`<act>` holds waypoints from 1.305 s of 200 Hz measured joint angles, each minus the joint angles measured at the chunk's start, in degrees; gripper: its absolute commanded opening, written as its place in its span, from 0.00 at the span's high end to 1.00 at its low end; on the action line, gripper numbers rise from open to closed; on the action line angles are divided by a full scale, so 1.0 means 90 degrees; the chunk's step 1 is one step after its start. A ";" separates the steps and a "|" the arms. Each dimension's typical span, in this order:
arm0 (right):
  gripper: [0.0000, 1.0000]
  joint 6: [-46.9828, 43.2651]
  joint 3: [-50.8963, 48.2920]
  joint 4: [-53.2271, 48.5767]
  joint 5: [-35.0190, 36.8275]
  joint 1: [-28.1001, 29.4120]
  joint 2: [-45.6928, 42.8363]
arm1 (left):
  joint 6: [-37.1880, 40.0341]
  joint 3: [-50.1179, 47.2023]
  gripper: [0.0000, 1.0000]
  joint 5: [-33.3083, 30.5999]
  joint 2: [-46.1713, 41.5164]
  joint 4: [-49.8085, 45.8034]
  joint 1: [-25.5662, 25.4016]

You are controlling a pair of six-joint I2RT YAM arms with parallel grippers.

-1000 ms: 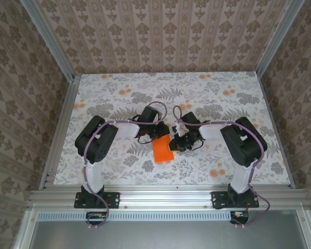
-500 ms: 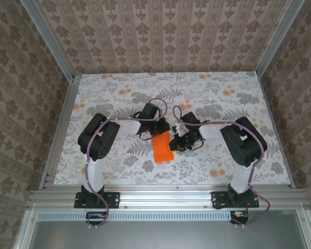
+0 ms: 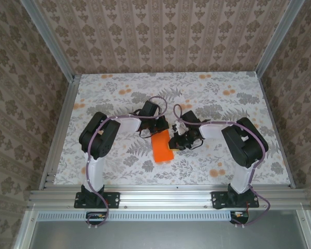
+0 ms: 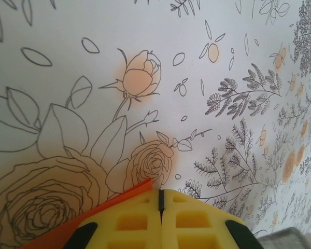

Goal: Fold a paper plane with a square sheet of paper (pick it up from the middle)
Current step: First fold the square sheet of paper in half at the center of the table.

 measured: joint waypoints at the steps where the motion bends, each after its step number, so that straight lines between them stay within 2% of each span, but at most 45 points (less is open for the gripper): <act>1: 0.86 0.0005 0.0005 0.0002 0.0002 0.0000 -0.0005 | 0.0002 0.0000 0.94 0.0000 0.0000 0.0000 0.0000; 66: 0.87 0.0828 0.0612 0.0619 0.0663 -0.0015 0.0141 | 0.0187 -0.0070 0.94 0.0095 0.0010 0.0160 0.0032; 125: 0.87 0.0899 0.0673 0.0641 0.0787 -0.0027 0.0566 | 0.0347 -0.0243 0.93 0.0250 0.0022 0.0517 0.0083; 168: 0.87 0.0862 0.0277 0.0850 0.0512 -0.0066 0.0466 | 0.0464 -0.0500 0.93 0.0386 0.0027 0.1071 0.0114; 261: 0.87 0.0673 -0.1022 0.0610 0.0163 0.0070 -0.0529 | 0.0488 -0.0685 0.93 0.0476 0.0073 0.1605 0.0129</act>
